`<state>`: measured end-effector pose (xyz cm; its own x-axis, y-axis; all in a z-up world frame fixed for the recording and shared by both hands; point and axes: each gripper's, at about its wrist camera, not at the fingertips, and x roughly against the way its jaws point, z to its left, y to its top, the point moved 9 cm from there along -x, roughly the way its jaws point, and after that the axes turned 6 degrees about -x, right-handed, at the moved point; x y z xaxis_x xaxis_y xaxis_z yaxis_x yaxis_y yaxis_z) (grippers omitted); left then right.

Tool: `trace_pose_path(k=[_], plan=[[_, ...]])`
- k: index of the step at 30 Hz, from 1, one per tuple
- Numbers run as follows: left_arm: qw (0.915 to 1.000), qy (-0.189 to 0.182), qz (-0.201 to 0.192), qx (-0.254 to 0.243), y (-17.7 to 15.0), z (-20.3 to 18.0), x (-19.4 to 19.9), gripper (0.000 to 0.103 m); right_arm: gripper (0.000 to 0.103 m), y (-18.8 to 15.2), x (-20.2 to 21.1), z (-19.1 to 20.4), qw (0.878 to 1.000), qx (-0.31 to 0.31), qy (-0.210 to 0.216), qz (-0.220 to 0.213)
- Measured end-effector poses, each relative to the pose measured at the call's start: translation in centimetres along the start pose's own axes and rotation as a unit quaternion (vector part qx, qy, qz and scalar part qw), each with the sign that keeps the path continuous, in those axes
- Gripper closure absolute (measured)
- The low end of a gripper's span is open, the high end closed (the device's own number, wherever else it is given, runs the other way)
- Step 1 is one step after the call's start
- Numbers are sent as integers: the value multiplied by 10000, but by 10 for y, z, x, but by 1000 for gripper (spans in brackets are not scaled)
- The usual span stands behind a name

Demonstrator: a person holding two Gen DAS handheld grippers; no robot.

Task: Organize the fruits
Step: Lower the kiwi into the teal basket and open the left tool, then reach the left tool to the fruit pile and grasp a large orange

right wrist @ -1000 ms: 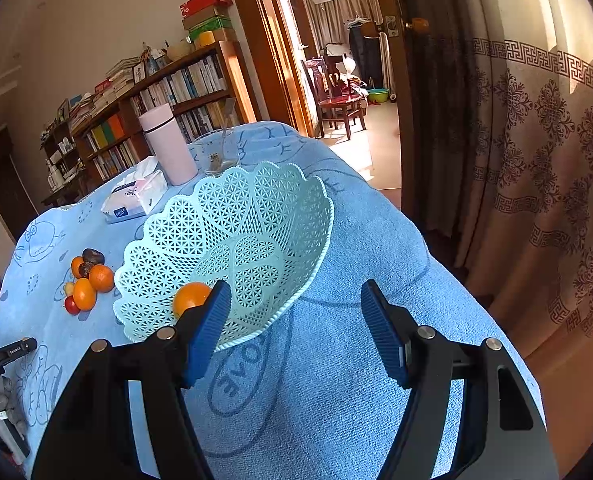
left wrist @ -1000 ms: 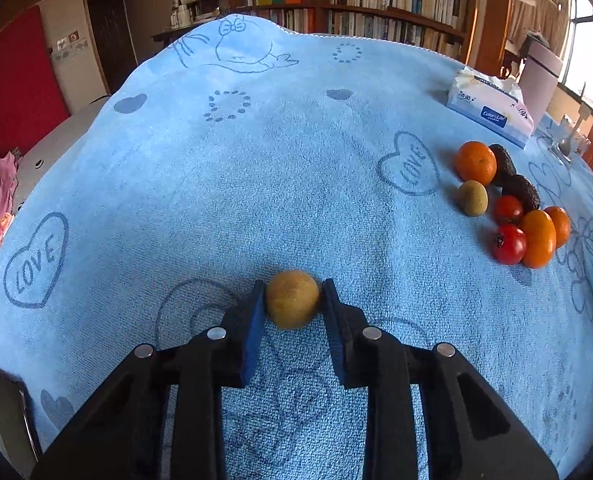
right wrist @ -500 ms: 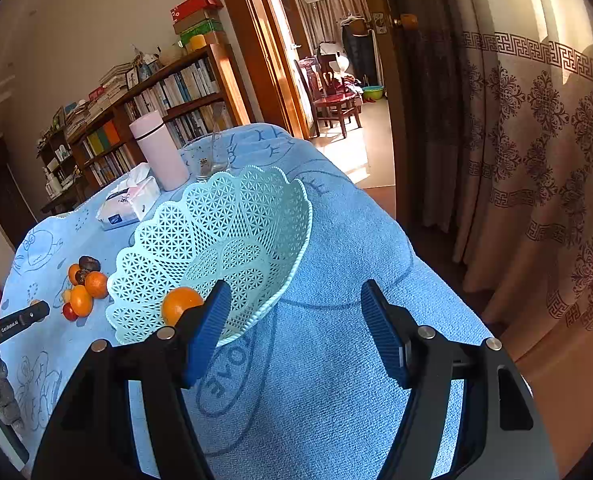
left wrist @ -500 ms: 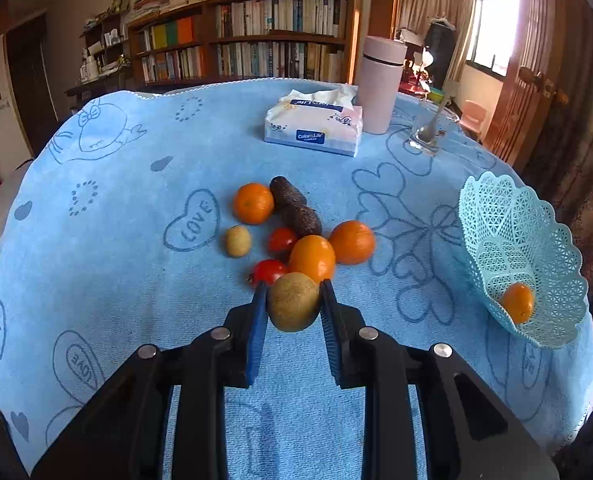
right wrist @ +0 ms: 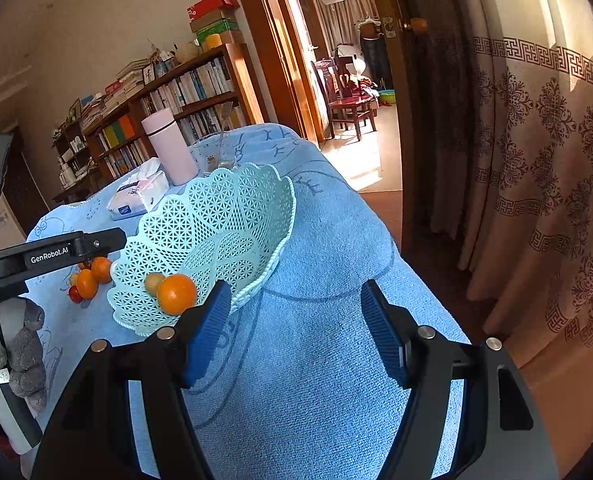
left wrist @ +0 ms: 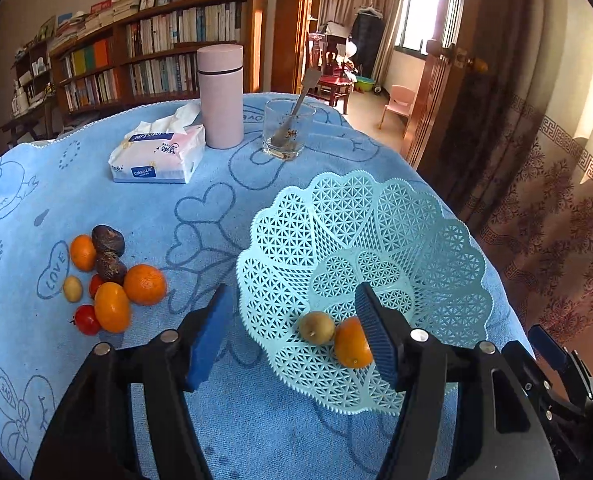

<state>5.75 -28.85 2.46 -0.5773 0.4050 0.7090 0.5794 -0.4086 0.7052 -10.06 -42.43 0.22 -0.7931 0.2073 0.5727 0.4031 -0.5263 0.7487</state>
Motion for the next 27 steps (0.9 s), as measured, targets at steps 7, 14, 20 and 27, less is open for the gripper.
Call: trace_pose_path(k=[7, 14, 20, 27], plan=[[9982, 515, -37, 310, 19, 29, 2, 28, 34, -13, -7, -9, 9993, -226, 195, 228], [9891, 1177, -104, 876, 18, 100, 20, 18, 34, -18, -8, -1, 9990, -13, 341, 301], [9768, 1597, -84, 1426, 4, 162, 30, 17, 34, -21, -14, 2, 9986, 96, 279, 448], [9715, 1618, -89, 1732, -8, 197, 31, 17, 34, -23, -19, 0, 9986, 131, 5, 518]])
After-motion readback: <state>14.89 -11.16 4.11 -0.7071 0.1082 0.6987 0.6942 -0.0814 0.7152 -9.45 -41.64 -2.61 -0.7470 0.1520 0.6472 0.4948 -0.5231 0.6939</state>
